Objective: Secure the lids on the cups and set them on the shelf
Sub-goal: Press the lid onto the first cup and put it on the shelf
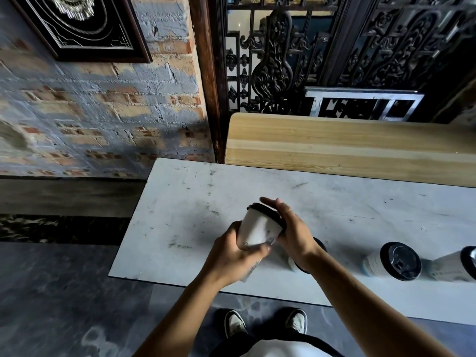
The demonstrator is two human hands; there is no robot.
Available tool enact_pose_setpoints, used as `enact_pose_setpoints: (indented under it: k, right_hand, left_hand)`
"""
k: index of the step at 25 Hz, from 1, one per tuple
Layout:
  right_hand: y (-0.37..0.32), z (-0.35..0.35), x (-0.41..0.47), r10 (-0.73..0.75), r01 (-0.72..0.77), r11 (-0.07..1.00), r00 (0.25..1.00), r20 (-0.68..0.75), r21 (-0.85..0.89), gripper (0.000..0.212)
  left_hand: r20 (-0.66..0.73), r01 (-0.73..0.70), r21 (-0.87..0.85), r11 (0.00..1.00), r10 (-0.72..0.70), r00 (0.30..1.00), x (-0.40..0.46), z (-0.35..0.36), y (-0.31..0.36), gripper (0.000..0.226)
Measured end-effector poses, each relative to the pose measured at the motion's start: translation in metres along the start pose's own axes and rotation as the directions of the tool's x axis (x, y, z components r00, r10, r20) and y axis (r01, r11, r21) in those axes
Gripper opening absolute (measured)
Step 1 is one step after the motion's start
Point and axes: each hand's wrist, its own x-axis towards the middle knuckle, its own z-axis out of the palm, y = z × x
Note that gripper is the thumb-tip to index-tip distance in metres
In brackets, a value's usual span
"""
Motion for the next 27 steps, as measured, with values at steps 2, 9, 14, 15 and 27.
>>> enact_pose_setpoints:
  k: [2,9,14,15,27]
  right_hand:
    - [0.006,0.002,-0.001,0.054,-0.045,0.971,0.998,-0.031,0.233,0.042]
    - [0.037,0.003,-0.017,0.056,-0.067,0.981,0.996,0.065,0.185,0.050]
    - [0.036,0.003,-0.022,0.041,-0.055,0.981,0.996,0.079,0.186,0.053]
    - [0.034,0.002,-0.023,0.038,-0.052,0.982,0.996,0.083,0.180,0.051]
    - [0.010,-0.004,-0.035,0.009,-0.015,0.999,0.991,0.133,0.046,0.044]
  left_hand:
    - [-0.033,0.030,-0.145,0.989,-0.035,0.999,-0.001,0.005,0.002,0.050]
    - [-0.038,0.210,-0.528,0.823,-0.270,0.962,-0.007,0.026,0.002,0.059]
    - [-0.012,0.236,-0.537,0.810,-0.288,0.958,-0.009,0.029,0.004,0.052]
    - [-0.025,0.222,-0.506,0.834,-0.271,0.962,-0.010,0.028,0.006,0.047]
    - [-0.533,-0.436,-0.039,0.899,0.351,0.770,-0.016,0.007,0.009,0.024]
